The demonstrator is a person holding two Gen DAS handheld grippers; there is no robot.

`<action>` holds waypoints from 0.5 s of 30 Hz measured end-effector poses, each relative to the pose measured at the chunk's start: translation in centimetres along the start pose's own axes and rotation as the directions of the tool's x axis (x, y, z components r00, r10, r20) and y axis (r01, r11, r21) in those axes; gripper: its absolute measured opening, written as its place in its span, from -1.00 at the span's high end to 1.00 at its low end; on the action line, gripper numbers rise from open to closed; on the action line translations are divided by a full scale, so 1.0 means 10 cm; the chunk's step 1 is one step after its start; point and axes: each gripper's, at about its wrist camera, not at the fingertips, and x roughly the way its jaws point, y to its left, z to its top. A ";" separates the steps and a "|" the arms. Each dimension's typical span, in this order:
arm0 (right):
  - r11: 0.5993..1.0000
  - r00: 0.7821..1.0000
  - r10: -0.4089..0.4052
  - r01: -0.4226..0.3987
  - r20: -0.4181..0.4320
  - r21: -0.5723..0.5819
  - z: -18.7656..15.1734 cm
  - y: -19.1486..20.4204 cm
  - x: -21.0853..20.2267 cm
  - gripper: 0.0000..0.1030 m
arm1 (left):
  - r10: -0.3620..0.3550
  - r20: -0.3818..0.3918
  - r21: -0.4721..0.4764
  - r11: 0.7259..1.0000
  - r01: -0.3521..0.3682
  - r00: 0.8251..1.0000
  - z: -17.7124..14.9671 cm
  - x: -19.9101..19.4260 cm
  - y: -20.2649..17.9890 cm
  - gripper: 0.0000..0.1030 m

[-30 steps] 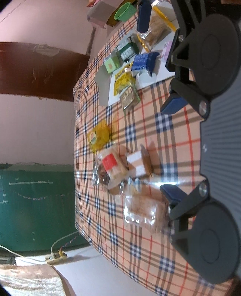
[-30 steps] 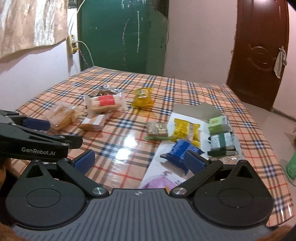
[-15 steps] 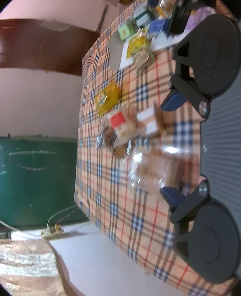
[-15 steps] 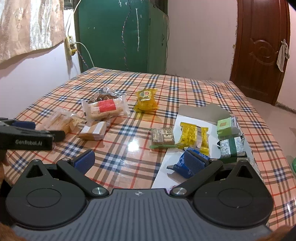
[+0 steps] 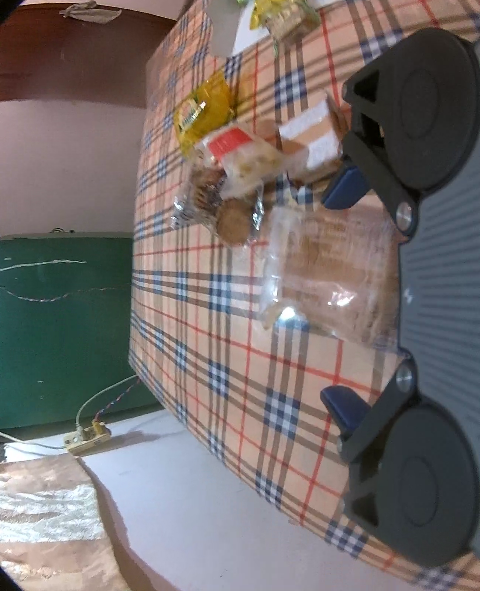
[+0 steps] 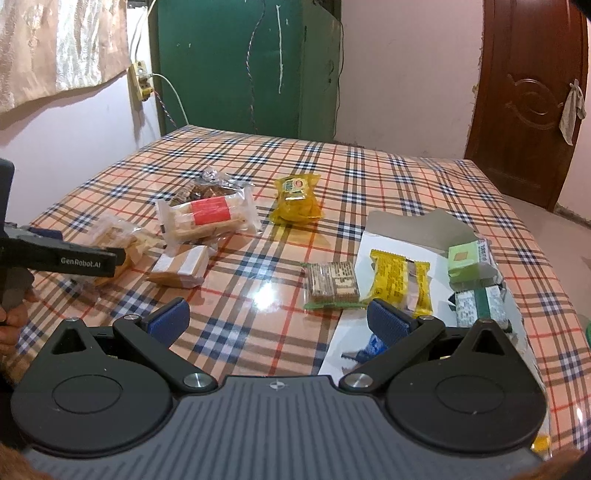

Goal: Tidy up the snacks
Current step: 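Move both grippers back toward the remaining snacks, then grasp the clear bread bag with the left gripper while the right grasps the brown biscuit pack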

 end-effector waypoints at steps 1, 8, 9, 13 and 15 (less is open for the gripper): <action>1.000 1.000 0.003 -0.003 -0.003 0.005 0.02 -0.01 0.04 -1.00 | -0.017 -0.011 -0.001 1.000 0.017 1.000 0.00 0.05 0.01 -0.78; 0.998 0.997 0.051 -0.048 -0.063 0.043 0.18 -0.14 0.49 -1.00 | -0.027 -0.009 -0.011 1.000 0.027 1.000 -0.06 0.13 0.03 -0.30; 0.998 0.996 0.049 -0.046 -0.078 0.048 0.19 -0.16 0.57 -1.00 | -0.027 -0.007 -0.012 1.000 0.027 1.000 -0.06 0.13 0.03 -0.29; 0.996 0.991 0.060 -0.050 -0.118 0.080 0.23 -0.23 0.82 -1.00 | -0.033 -0.003 -0.027 0.999 0.033 0.999 -0.06 0.11 0.06 -0.28; 0.996 0.989 0.051 -0.040 -0.137 0.082 0.26 -0.28 0.94 -1.00 | -0.035 -0.002 -0.038 0.999 0.035 0.999 -0.05 0.12 0.07 -0.27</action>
